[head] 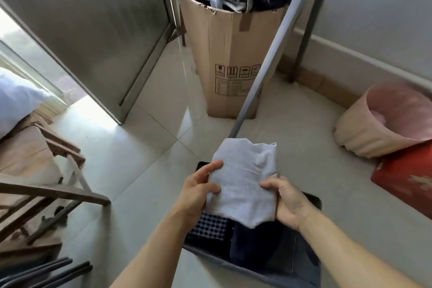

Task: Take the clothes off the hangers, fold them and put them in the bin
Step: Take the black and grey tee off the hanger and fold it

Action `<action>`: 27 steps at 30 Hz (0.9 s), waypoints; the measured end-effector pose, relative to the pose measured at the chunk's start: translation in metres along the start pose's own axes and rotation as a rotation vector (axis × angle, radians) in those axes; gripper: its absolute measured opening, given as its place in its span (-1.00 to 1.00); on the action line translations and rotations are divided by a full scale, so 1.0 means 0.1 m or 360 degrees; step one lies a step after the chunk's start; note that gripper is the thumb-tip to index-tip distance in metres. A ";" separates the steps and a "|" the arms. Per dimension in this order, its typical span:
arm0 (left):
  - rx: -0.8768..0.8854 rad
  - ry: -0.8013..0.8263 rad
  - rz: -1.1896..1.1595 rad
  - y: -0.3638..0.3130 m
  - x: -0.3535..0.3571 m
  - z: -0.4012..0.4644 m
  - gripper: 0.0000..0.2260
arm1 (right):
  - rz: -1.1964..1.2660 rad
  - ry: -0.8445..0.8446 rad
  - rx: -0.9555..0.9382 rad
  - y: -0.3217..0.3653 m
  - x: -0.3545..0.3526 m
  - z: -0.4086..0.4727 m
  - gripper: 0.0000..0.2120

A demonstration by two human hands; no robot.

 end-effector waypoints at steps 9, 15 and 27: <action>-0.0165 -0.0189 0.0098 1.19 -0.44 0.68 -0.40 | -0.0119 0.0009 0.0184 -1.01 -0.43 1.21 -0.58; -0.0105 -0.0308 0.0314 1.48 -0.67 1.13 -0.34 | -0.0197 0.0032 0.0149 -1.31 -0.37 1.80 -0.57; -0.0253 -0.0395 0.1026 1.81 -0.67 1.80 -0.39 | -0.2029 -0.0603 -0.0740 -1.67 -0.39 2.05 -0.53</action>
Point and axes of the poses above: each hand's wrist, its own z-axis towards the middle knuckle, its own x-axis out of the palm, y = z × x, the point moved 1 cm from there along z, towards the middle knuckle, and after that the axes turned 2 degrees about z, right-handed, at the moved point
